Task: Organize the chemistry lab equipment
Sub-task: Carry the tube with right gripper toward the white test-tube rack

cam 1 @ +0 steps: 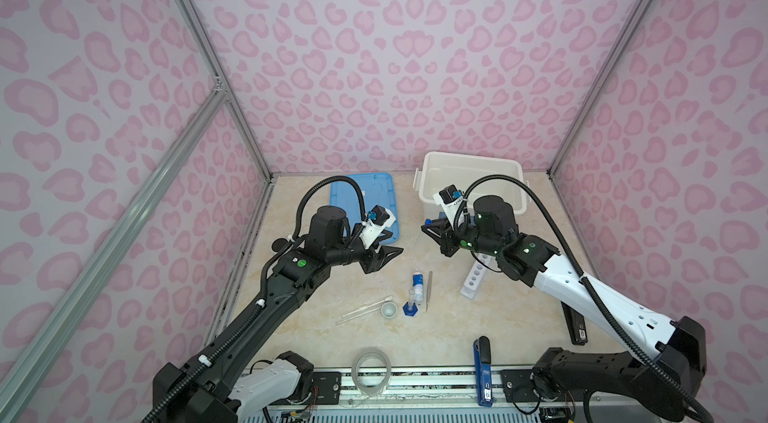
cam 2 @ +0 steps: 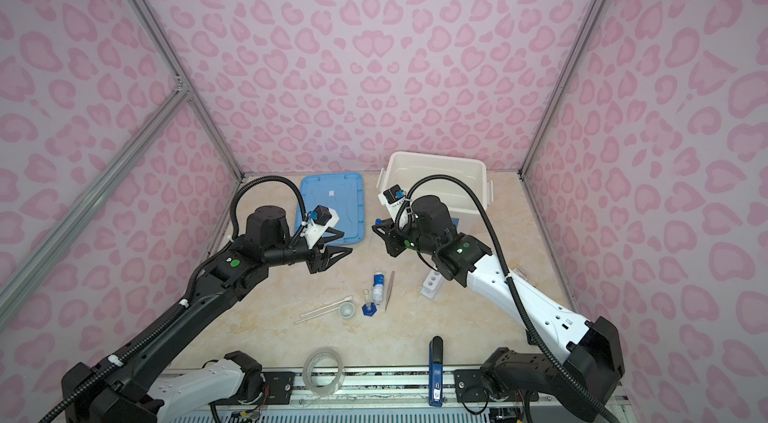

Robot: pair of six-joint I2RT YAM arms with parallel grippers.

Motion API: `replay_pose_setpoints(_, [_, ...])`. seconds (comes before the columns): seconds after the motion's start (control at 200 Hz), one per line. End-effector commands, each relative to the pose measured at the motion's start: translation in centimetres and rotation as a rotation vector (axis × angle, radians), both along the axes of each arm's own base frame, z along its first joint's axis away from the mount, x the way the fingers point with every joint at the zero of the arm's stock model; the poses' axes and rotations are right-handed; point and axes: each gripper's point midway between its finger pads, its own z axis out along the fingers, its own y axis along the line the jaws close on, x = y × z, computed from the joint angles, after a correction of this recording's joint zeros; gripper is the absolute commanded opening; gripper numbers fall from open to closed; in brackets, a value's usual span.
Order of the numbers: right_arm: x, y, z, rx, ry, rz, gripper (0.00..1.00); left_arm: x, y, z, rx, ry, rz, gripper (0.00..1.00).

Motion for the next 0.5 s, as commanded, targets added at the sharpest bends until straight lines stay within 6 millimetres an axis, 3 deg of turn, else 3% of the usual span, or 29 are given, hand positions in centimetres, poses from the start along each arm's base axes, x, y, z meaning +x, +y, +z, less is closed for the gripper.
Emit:
replay_pose_setpoints(0.0, [1.0,-2.6,-0.9,-0.07,0.006,-0.114,0.04,0.2,0.1,0.8,-0.014,-0.042,0.009,0.56])
replay_pose_setpoints(0.495, [1.7,-10.3,-3.2,-0.287,0.027,-0.415,0.04,0.3,0.1,0.7,-0.012,-0.042,0.011,0.55])
